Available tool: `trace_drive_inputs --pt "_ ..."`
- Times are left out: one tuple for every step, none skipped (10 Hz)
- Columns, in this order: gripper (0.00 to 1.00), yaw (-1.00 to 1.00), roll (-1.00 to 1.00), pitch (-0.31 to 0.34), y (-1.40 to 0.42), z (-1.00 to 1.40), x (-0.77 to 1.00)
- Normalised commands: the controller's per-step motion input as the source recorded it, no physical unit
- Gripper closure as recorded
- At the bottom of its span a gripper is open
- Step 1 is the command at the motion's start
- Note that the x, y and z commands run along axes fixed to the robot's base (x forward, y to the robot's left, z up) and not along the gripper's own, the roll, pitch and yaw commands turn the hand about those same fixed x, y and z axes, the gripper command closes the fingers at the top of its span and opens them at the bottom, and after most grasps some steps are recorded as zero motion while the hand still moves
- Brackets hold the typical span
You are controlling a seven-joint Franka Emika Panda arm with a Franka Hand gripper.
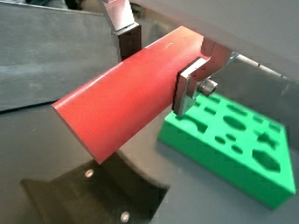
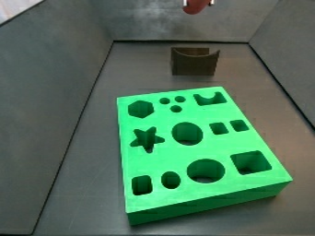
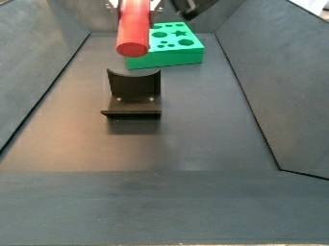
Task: Pick up the oval object. Move up. Place the oval object on the fixture. Regrasp the oval object. Move to above the board. Insert the oval object.
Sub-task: Place the oval object on the fixture.
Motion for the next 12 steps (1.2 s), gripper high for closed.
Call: trace_drive_inputs --pt "1.00 -0.11 -0.70 0.068 0.05 -0.02 0.12" --pt "1.00 -0.11 -0.47 0.039 0.05 -0.01 0.06" --pt "1.00 -0.10 -0.30 0.023 0.04 -0.01 0.06" --pt "1.00 0.04 -1.00 0.288 0.13 -1.00 0.13" --pt "1.00 0.01 -1.00 0.293 0.14 -1.00 0.13" --pt "1.00 -0.05 -1.00 0.328 0.14 -1.00 0.15" --pt "1.00 -0.12 -0.91 0.325 0.13 -1.00 0.16" --pt "1.00 -0.19 -0.69 0.268 0.14 -1.00 0.16" --pt "1.00 -0.23 -0.54 0.210 0.14 -1.00 0.17" --pt "1.00 -0.26 -0.33 0.143 0.14 -1.00 0.19" --pt "1.00 -0.26 -0.26 0.110 0.14 -1.00 0.19" --pt "1.00 -0.24 -0.20 0.038 0.12 -0.84 0.17"
